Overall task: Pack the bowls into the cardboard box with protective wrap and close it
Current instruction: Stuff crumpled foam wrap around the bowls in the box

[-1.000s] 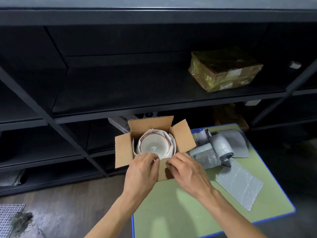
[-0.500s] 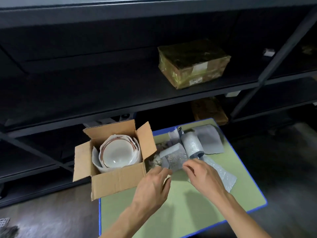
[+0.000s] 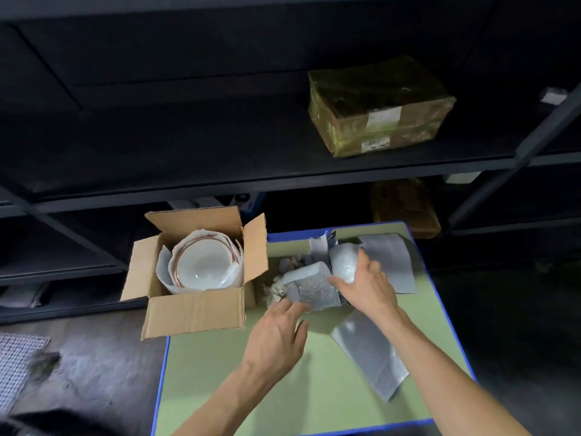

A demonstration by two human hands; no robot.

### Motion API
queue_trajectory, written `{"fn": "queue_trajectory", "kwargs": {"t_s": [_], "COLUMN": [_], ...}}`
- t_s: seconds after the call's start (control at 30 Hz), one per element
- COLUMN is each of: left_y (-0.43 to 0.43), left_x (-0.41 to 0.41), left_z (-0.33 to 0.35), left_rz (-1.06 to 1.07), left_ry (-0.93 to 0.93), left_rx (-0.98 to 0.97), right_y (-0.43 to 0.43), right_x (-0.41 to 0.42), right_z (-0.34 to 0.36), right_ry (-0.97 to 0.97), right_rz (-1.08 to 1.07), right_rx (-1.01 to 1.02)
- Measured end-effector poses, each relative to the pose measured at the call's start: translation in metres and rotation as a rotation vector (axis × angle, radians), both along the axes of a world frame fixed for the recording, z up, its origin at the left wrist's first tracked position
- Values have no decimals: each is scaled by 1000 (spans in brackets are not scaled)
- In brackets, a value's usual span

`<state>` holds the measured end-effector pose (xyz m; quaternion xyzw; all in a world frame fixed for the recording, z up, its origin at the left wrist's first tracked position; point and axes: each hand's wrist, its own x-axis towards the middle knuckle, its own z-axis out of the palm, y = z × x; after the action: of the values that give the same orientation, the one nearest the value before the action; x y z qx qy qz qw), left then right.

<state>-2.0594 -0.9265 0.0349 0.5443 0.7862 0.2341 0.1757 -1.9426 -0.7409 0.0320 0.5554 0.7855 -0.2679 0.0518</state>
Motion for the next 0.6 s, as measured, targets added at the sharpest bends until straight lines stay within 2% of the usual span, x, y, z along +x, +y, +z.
{"fn": "queue_trajectory", "kwargs": {"t_s": [0.23, 0.33, 0.4, 0.5, 0.6], "left_y": [5, 18, 29, 46, 59], "left_x": [-8, -10, -9, -7, -7], "left_z": [3, 8, 13, 22, 35], "left_rz": [73, 74, 66, 47, 10], "left_ry": [-3, -2, -4, -37, -108], "left_rx": [21, 59, 93, 146, 195], "right_y": [-1, -2, -4, -8, -17], "right_x": [12, 21, 25, 32, 38], "right_z": [4, 20, 32, 48, 57], "right_ry": [93, 202, 283, 358, 361], "right_rz": [42, 57, 51, 19, 156], "right_rx": [225, 270, 223, -22, -148]}}
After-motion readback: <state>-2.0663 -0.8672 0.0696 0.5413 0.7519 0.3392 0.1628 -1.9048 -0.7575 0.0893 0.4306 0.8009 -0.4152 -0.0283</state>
